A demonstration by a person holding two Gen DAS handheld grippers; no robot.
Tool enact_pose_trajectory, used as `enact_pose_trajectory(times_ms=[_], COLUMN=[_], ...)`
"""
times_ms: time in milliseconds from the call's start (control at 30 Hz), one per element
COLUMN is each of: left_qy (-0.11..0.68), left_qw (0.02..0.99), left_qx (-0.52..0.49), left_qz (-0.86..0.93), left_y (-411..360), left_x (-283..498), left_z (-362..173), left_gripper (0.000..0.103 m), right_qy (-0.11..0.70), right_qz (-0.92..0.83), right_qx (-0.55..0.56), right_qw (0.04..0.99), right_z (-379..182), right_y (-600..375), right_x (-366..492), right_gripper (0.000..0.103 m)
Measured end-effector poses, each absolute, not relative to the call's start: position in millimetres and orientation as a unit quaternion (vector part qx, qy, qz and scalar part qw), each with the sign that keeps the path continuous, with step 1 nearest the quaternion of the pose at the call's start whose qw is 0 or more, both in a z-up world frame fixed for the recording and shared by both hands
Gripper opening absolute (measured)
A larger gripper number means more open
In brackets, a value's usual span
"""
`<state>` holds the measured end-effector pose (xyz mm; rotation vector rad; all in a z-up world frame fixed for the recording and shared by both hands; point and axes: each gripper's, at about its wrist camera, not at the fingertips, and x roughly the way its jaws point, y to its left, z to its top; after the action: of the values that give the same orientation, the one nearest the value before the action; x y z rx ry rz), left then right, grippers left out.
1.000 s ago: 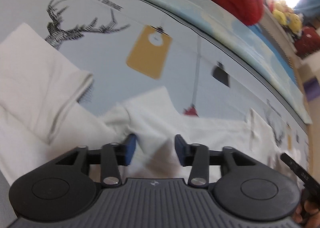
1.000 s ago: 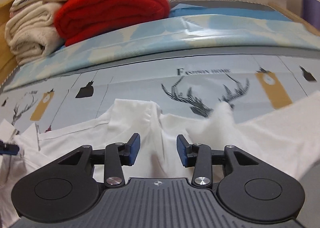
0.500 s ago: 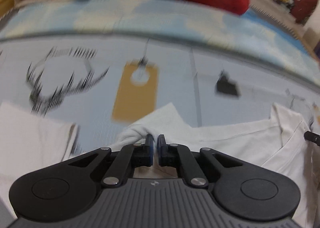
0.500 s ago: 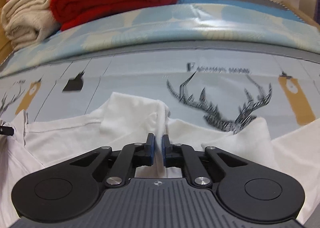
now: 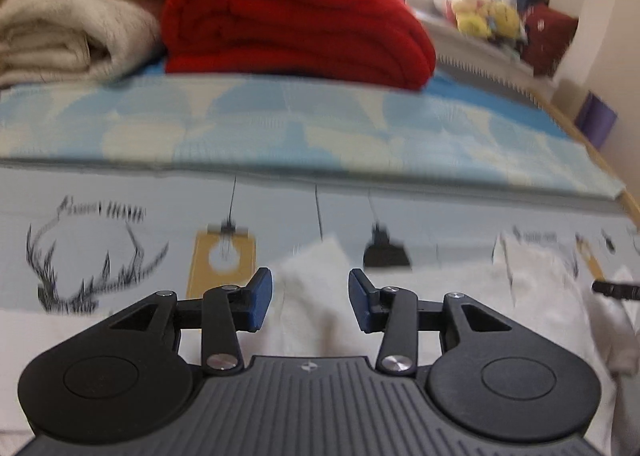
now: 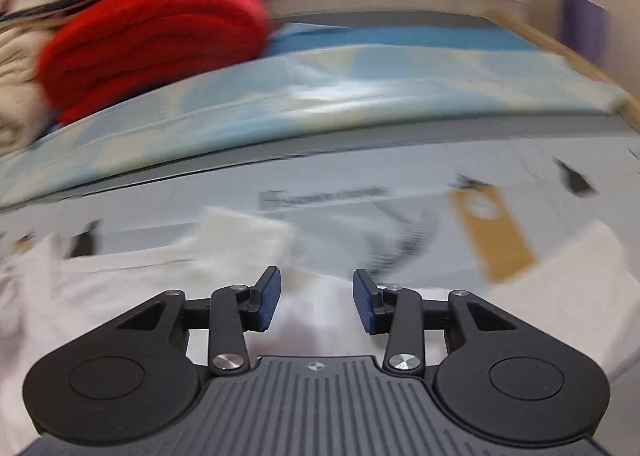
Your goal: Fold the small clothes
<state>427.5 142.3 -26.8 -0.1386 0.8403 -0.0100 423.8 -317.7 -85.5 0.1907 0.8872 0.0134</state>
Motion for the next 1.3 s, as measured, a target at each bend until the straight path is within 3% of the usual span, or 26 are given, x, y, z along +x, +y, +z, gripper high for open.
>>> enact_pose_trajectory(times_ms=[133, 233, 333, 367, 467, 567, 667, 800, 900, 1000, 1100, 1133, 1200, 1300], left_qy=[0.433, 0.442, 0.461, 0.464, 0.455, 0.452, 0.491, 0.5, 0.495, 0.504, 0.505, 0.504, 0.503, 0.507], left_qw=[0.9, 0.893, 0.884, 0.883, 0.889, 0.888, 0.869, 0.865, 0.868, 0.863, 0.863, 0.863, 0.863, 0.862], left_qx=[-0.055, -0.083, -0.08, -0.067, -0.053, -0.082, -0.062, -0.032, -0.019, -0.023, -0.013, -0.01, -0.011, -0.016], left_qz=[0.003, 0.016, 0.023, 0.025, 0.009, -0.018, -0.024, -0.023, -0.012, -0.015, -0.023, -0.026, -0.028, -0.025], left_y=[143.8, 149.3, 143.0, 138.0, 119.3, 102.4, 82.7, 72.2, 72.5, 71.8, 67.5, 66.5, 66.8, 70.2], left_x=[421.0, 403.6, 378.2, 369.1, 338.1, 316.4, 316.1, 325.9, 330.7, 337.6, 340.5, 340.3, 340.5, 343.3], left_z=[-31.9, -13.4, 12.1, 20.9, 40.1, 35.2, 5.5, -8.0, -9.5, -13.8, -17.8, -17.6, -18.2, -19.8], left_gripper=[0.046, 0.046, 0.046, 0.046, 0.047, 0.048, 0.048, 0.048, 0.048, 0.048, 0.048, 0.048, 0.048, 0.048], right_qy=[0.491, 0.488, 0.472, 0.469, 0.466, 0.455, 0.398, 0.345, 0.356, 0.372, 0.375, 0.373, 0.373, 0.356], right_qz=[0.016, 0.018, 0.002, -0.006, -0.051, -0.024, -0.035, -0.17, -0.274, -0.273, -0.242, -0.233, -0.216, -0.229], right_qx=[0.094, 0.045, -0.016, -0.018, 0.01, 0.028, 0.081, 0.146, 0.195, 0.267, 0.251, 0.236, 0.227, 0.217], right_qw=[0.866, 0.872, 0.881, 0.883, 0.883, 0.889, 0.913, 0.912, 0.872, 0.846, 0.859, 0.866, 0.873, 0.88], right_z=[-112.3, -121.4, -125.5, -125.0, -122.4, -112.9, -93.4, -87.9, -104.2, -128.1, -138.9, -141.1, -142.1, -136.3], right_y=[-341.6, -338.3, -337.4, -340.2, -361.0, -370.5, -400.2, -466.8, -517.1, -550.1, -553.0, -552.1, -549.0, -553.7], right_x=[421.3, 413.8, 410.5, 414.1, 417.1, 411.0, 392.2, 368.2, 356.4, 356.0, 369.8, 374.9, 380.3, 380.7], right_gripper=[0.042, 0.042, 0.032, 0.021, 0.019, 0.022, 0.05, 0.052, 0.053, 0.053, 0.054, 0.05, 0.008, 0.006])
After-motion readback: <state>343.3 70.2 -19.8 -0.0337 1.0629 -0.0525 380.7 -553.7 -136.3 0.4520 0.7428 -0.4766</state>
